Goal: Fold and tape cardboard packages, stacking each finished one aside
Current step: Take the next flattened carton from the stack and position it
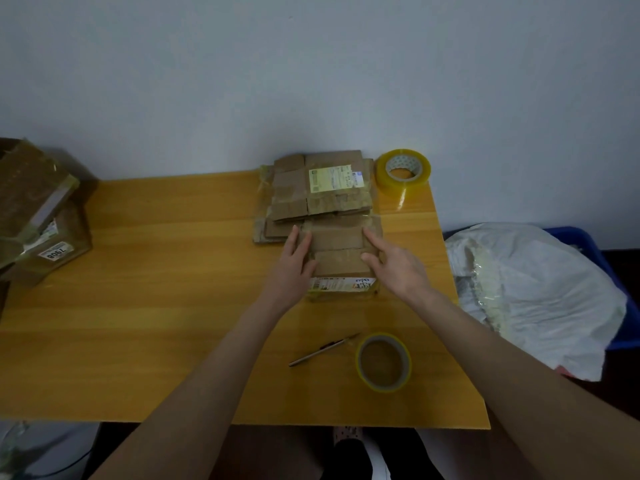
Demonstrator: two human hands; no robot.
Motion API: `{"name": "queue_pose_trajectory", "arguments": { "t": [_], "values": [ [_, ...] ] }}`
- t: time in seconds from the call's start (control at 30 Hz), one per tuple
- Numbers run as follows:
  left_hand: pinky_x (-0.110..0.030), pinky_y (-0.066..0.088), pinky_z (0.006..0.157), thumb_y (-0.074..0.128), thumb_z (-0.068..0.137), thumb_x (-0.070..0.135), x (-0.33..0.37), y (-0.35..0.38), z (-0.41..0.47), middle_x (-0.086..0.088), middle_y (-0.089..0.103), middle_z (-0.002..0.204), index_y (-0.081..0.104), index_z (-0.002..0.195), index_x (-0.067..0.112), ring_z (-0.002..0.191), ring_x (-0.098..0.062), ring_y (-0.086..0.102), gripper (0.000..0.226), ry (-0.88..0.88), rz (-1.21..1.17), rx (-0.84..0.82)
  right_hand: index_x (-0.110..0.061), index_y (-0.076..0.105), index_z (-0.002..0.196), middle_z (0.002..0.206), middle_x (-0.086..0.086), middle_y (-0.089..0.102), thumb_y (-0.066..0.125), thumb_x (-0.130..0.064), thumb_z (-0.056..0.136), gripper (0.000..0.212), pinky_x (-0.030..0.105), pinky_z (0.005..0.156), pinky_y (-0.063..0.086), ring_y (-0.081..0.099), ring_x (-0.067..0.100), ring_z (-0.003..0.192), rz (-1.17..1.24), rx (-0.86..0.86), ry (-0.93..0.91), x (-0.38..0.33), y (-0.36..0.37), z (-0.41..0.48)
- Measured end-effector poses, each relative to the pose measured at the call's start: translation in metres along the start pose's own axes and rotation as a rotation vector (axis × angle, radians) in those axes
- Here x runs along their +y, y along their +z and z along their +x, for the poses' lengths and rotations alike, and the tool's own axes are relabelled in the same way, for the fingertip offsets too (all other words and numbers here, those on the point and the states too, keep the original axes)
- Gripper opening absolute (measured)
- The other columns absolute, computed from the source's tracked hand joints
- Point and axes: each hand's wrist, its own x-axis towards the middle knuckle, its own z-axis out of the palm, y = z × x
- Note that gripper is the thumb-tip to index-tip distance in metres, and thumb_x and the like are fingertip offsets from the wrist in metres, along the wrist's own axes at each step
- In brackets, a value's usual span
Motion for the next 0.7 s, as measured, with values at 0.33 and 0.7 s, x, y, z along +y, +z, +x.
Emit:
{"name": "queue_pose_trajectory", "arguments": {
  "t": [0.33, 0.7],
  "values": [
    [-0.035, 0.001, 0.12, 0.024, 0.104, 0.035, 0.014, 0.011, -0.004, -0.006, -0.01, 0.16, -0.002, 0.152, 0.015, 0.147, -0.021, -0.01, 0.059, 0.165, 0.549, -0.045, -0.044, 0.035, 0.143, 0.128, 0.001, 0.062, 0.048, -0.043, 0.098, 0.048, 0.035, 0.079, 0.049, 0.059, 0.027, 0.11, 0.043, 0.049, 0.119, -0.006, 0.003, -0.006],
    [-0.036, 0.016, 0.119, 0.03, 0.103, 0.035, 0.004, -0.007, 0.001, 0.001, -0.011, 0.16, 0.003, 0.153, 0.024, 0.147, -0.016, -0.01, 0.057, 0.184, 0.481, -0.164, -0.018, 0.059, 0.099, 0.098, 0.002, 0.061, 0.058, -0.06, 0.085, 0.044, 0.033, 0.079, 0.047, 0.057, 0.021, 0.103, -0.61, -0.461, -0.016, 0.001, 0.059, -0.11]
  ]
}}
